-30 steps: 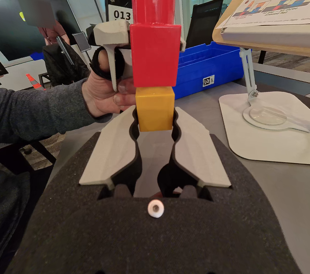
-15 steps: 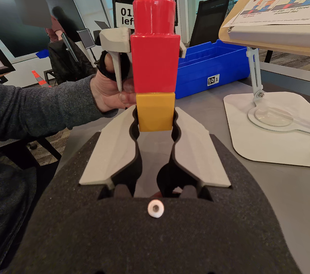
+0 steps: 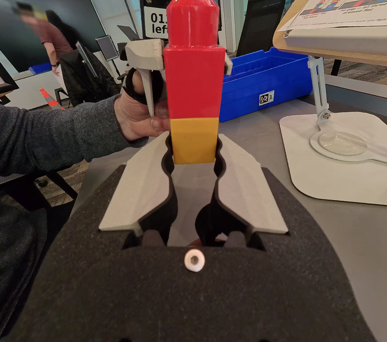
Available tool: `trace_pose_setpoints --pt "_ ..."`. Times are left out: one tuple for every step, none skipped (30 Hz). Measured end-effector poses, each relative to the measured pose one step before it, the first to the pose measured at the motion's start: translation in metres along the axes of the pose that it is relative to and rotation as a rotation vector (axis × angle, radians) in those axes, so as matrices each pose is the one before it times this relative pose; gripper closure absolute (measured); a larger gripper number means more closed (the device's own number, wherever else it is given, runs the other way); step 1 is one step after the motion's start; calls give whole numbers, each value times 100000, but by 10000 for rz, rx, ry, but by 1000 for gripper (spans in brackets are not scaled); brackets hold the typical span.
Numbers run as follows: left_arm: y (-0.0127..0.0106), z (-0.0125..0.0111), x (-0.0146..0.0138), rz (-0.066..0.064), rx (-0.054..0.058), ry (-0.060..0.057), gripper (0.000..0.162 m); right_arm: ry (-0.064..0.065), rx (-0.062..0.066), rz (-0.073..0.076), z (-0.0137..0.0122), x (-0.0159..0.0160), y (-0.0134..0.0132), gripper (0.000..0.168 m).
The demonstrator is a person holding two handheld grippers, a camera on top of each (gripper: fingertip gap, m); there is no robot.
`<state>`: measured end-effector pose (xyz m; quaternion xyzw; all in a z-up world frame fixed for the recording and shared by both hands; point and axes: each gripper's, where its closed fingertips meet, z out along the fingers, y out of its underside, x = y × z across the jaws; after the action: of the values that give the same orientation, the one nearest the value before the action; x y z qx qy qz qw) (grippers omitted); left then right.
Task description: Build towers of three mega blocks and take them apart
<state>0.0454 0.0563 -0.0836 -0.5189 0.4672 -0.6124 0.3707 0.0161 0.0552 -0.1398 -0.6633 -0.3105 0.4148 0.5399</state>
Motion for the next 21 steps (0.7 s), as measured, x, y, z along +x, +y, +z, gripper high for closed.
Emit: trace_pose_setpoints --pt "-5 -10 11 -20 25 32 125 7 -14 -19 -21 -1 -7 133" --pt "-14 -17 8 -11 27 24 125 3 -6 -9 -7 -19 -17 133" --pt "-4 -1 8 -6 16 13 125 -3 -7 -4 -6 -5 -11 133" --pt "-7 4 18 -2 20 16 125 -8 1 3 0 -15 -12 133" --pt "17 10 13 -7 1 12 125 -2 -4 -3 -7 -7 18 133" --pt "13 -16 9 -1 -5 14 125 -1 -1 -5 8 -3 2 133" --pt "3 -19 8 4 -7 22 125 -20 -5 -3 6 -26 16 133" --pt "5 -44 -2 0 -1 9 125 -12 -6 -3 -14 -11 -3 133" --pt "-7 -31 15 -14 6 23 125 -11 -1 -11 -11 -6 -18 133" --pt "-20 -27 40 1 6 31 125 -18 6 -21 -35 -21 -43 133" --pt "-25 -32 4 1 1 9 125 -16 8 -11 -45 -4 -39 133" --pt "-32 -15 10 -4 8 5 126 -7 9 -7 -45 4 -41 133" --pt "-14 3 16 -7 18 9 126 2 -4 -17 -24 -6 -29 133" --pt "-11 17 24 10 16 2 126 9 -11 -17 -10 -4 -10 133" --pt "-16 30 20 10 5 -2 125 -3 -2 3 11 -26 -4 133" --pt "-7 35 11 2 2 -2 125 -6 4 9 12 -19 -5 133" --pt "10 29 14 4 6 -3 125 -7 -5 1 10 -3 15 133" --pt "12 4 -6 -19 10 -1 125 -7 -4 5 3 -2 12 133" --pt "-53 -36 -9 -49 40 13 126 -29 33 18 -11 -30 -35 133" --pt "-62 -40 1 -45 17 16 126 -56 32 13 -12 -63 -84 133" --pt "-61 -27 -3 -10 -13 -22 126 -36 1 -5 -3 -12 -70 132"
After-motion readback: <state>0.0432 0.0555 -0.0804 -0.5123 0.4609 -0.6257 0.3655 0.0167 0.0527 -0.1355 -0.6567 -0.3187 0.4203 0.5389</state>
